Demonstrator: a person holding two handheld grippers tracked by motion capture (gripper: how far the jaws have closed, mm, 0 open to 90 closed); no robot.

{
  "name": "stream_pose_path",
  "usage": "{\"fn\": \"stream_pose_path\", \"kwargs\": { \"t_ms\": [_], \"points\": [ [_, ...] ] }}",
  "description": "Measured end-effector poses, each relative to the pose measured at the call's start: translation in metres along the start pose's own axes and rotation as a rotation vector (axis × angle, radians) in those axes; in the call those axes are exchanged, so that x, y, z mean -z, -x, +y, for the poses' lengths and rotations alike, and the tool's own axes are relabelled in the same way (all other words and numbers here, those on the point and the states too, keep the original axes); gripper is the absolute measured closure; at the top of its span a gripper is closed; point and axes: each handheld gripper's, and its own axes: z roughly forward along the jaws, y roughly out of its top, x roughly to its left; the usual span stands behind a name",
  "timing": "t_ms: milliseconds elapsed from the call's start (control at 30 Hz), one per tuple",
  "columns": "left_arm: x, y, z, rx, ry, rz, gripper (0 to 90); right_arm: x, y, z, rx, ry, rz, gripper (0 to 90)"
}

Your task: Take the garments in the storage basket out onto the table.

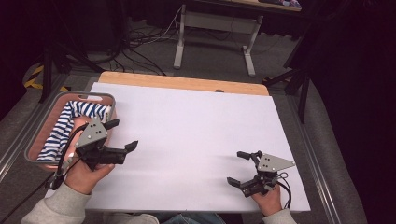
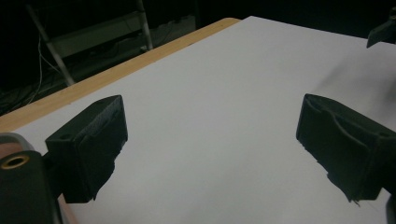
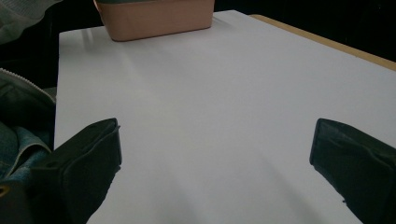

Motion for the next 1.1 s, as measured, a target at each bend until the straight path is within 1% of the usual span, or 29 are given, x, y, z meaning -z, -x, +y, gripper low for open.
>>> {"fn": "stream_pose_path", "kwargs": {
  "t_ms": [33, 133, 300, 467, 533, 733, 767, 833, 1100],
  "points": [
    [0.001, -0.004, 0.000, 0.012, -0.006, 0.004, 9.8, 0.000, 0.000, 0.000, 0.000, 0.000, 0.000, 2.5],
    [0.004, -0.012, 0.001, 0.021, -0.021, 0.018, 9.8, 0.000, 0.000, 0.000, -0.001, -0.001, -0.001, 2.5],
    [0.008, -0.025, 0.002, 0.031, -0.035, 0.039, 9.8, 0.001, 0.000, 0.000, -0.011, 0.004, 0.009, 2.3],
    [0.012, -0.036, 0.004, 0.037, -0.069, 0.059, 9.8, 0.001, -0.001, 0.000, -0.010, 0.001, 0.007, 2.2],
    [0.013, -0.042, 0.005, 0.033, -0.088, 0.072, 9.8, 0.001, -0.001, 0.000, -0.009, 0.001, 0.008, 2.2],
    [0.021, -0.060, 0.006, 0.056, -0.100, 0.096, 9.7, 0.001, -0.001, -0.001, -0.009, -0.002, 0.009, 2.3],
    [0.021, -0.060, 0.006, 0.056, -0.100, 0.096, 9.7, 0.001, -0.001, -0.001, -0.009, -0.002, 0.009, 2.3],
    [0.024, -0.068, 0.006, 0.062, -0.112, 0.114, 9.5, 0.000, -0.001, -0.001, -0.011, -0.005, 0.011, 2.3],
    [0.028, -0.085, 0.004, 0.085, -0.133, 0.163, 8.6, 0.000, -0.001, -0.001, -0.014, -0.009, 0.011, 2.3]
  ]
}}
